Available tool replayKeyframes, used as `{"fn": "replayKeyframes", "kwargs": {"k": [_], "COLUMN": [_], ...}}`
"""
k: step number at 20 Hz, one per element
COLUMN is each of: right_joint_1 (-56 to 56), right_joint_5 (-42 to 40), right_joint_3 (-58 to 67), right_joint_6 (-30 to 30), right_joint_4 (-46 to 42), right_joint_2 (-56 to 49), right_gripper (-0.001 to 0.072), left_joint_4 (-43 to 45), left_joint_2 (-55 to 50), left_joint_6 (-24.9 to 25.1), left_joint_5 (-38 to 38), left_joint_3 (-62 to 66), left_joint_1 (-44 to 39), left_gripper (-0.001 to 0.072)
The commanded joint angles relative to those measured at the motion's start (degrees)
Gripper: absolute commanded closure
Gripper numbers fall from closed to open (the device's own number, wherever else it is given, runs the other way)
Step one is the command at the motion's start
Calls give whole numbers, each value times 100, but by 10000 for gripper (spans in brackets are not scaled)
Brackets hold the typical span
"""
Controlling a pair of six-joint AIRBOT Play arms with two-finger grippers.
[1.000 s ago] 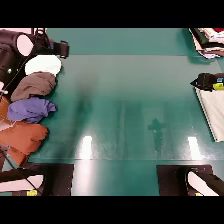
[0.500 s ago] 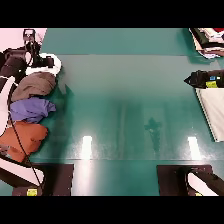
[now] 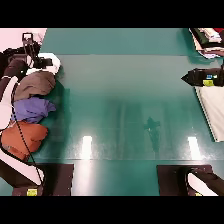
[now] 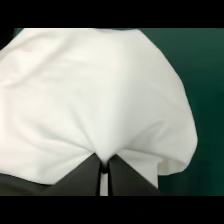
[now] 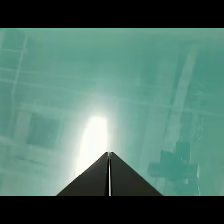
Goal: Fold the shirts.
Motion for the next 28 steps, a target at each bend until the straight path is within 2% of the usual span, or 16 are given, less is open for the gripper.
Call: {"fn": "replayKeyframes", "kwargs": {"k": [1,4,8,11,15,18,21,23,25,28], "right_joint_1": [11,11,9,9,11,11,11,11,11,11], "right_joint_5": [-166,-267,-522,-544,-365,-79,280,474,675,850], "right_joint_3": [35,586,1585,2122,2448,2461,2446,2435,2435,2435], "right_joint_6": [0,-2,-11,-11,-9,-7,-7,-4,-7,-7], "right_joint_4": [52,39,-15,-11,50,55,55,52,50,48], "right_joint_2": [15,13,13,11,13,15,13,13,13,15], "right_gripper": [697,696,697,696,697,697,696,697,697,696], "left_joint_4": [-13,-15,-17,-22,-173,-625,-960,-890,-695,-754], "left_joint_2": [297,1248,2887,3786,3853,3630,3250,3001,2983,2981], "left_joint_6": [11,79,675,791,428,297,354,343,339,267], "left_joint_5": [-894,-1438,-2210,-3016,-4162,-4118,-3447,-3250,-3320,-3748], "left_joint_3": [638,1281,1799,1812,1545,588,-350,-527,-520,-595], "left_joint_1": [2,-70,-656,-1532,-3108,-4236,-4850,-4822,-4538,-3659], "left_gripper": [681,681,681,682,682,680,668,180,166,166]}}
